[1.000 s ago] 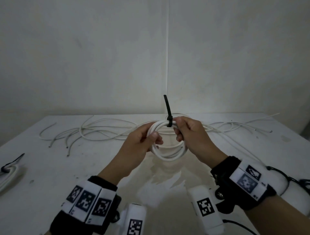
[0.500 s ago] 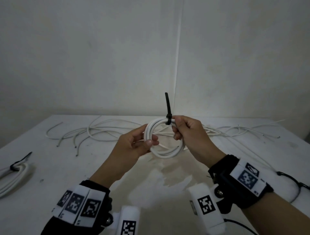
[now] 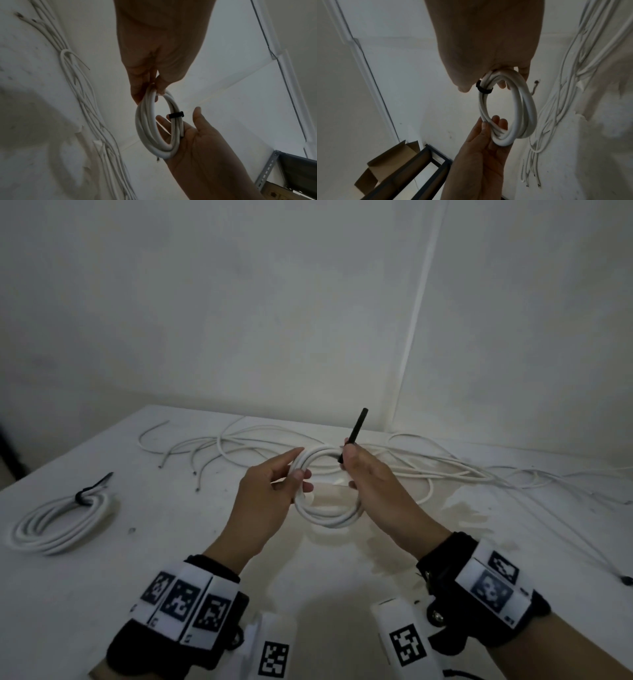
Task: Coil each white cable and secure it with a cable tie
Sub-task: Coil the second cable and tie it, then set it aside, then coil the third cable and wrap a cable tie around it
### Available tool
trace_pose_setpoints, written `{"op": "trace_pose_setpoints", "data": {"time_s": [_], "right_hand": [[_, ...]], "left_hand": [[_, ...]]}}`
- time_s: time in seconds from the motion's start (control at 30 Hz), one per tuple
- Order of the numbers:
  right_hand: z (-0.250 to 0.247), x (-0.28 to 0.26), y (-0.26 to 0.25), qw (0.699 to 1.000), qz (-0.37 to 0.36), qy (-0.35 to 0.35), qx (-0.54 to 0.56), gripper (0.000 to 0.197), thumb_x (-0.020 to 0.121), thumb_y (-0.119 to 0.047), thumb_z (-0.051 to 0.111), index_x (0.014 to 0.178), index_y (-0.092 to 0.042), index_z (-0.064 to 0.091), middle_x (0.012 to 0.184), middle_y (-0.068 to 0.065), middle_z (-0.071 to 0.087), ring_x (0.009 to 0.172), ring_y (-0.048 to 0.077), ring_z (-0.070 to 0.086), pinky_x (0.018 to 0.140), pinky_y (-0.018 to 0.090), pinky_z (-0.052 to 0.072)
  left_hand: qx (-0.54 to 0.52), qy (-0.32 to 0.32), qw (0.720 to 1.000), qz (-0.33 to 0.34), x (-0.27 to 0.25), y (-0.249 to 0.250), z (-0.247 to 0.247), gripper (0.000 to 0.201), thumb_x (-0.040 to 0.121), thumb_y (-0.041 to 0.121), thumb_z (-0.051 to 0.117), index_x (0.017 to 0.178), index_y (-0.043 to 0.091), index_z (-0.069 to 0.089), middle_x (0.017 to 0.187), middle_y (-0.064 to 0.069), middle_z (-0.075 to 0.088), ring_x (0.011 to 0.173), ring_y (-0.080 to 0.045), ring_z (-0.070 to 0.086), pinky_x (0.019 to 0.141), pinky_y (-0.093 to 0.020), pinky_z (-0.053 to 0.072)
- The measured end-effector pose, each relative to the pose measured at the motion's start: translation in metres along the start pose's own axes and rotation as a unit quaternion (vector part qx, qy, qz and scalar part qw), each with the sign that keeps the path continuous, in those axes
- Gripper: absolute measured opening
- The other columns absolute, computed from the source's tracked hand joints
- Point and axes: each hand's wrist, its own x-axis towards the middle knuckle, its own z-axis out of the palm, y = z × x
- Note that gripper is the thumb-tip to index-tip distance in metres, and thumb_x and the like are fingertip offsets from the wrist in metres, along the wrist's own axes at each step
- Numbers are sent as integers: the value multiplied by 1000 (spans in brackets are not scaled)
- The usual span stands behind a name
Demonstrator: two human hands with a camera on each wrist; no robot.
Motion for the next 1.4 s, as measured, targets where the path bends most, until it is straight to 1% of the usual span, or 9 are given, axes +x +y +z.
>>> {"op": "trace_pose_setpoints", "data": {"time_s": [0.1, 0.17, 0.27, 0.4, 0.67, 0.83, 1.03, 1.23, 1.4], "right_hand": [[8, 1, -2, 998, 3, -50, -37, 33, 93, -49, 30, 124, -42, 40, 118, -30, 44, 114, -10, 37, 80, -8, 27], [14, 4, -3, 996, 13, -72, -50, 35, 93, -48, 29, 128, -44, 33, 123, -32, 38, 115, -13, 31, 75, -12, 22], [25, 10, 1, 992, 43, -91, -73, 62, 89, -55, 30, 145, -32, 18, 148, -20, 23, 126, -10, 21, 98, 7, 14], [38, 16, 14, 985, 85, -108, -108, 69, 88, -59, 28, 147, -28, 13, 154, -12, 15, 138, -1, 15, 107, 18, 11], [66, 29, 33, 972, 125, -133, -146, 72, 83, -64, 25, 145, -27, 22, 154, -9, 17, 141, 8, 17, 111, 26, 13], [73, 31, 35, 969, 150, -129, -151, 66, 87, -61, 28, 143, -28, 27, 151, -7, 26, 137, 12, 27, 105, 27, 23], [71, 33, 36, 969, 152, -112, -162, 60, 89, -56, 32, 141, -24, 33, 147, -4, 34, 134, 13, 33, 97, 24, 26], [67, 37, 40, 968, 158, -106, -163, 57, 90, -55, 34, 137, -23, 39, 145, -3, 37, 130, 13, 38, 97, 25, 29], [54, 38, 44, 968, 163, -106, -161, 54, 91, -50, 41, 138, -22, 37, 145, 0, 37, 131, 15, 36, 92, 24, 28]], "left_hand": [[5, 19, 1000, -11, 1, -3, -10, 33, 91, 5, 53, 100, 36, 58, 84, 5, 68, 66, -3, 67, 79, -29, 55], [21, 27, 999, -19, 2, -6, -19, 32, 91, 4, 52, 110, 29, 59, 83, 5, 68, 63, 0, 66, 77, -27, 55], [50, 43, 997, -29, 4, -11, -36, 32, 91, 3, 52, 119, 18, 59, 83, 5, 67, 62, 1, 65, 78, -29, 55], [53, 79, 993, -64, 8, -22, -73, 31, 92, 3, 51, 120, 12, 59, 81, 1, 66, 56, 2, 63, 68, -24, 55], [82, 198, 971, -108, 4, -46, -176, 28, 94, 2, 46, 120, 4, 55, 79, -3, 61, 46, 3, 60, 50, -13, 50], [143, 233, 950, -148, 6, -56, -225, 22, 93, 7, 49, 109, 16, 62, 77, -2, 62, 47, -1, 61, 46, -10, 48], [234, 231, 924, -193, 10, -72, -250, 26, 93, 7, 49, 115, 1, 61, 89, -11, 64, 65, -17, 58, 81, -38, 51], [391, 197, 871, -221, 16, -73, -249, 30, 93, 14, 50, 118, 3, 63, 115, -20, 65, 109, -37, 56, 92, -35, 41], [413, 209, 856, -230, 19, -66, -238, 36, 94, 23, 49, 125, 7, 58, 134, -16, 53, 123, -38, 46, 103, -39, 34]]}}
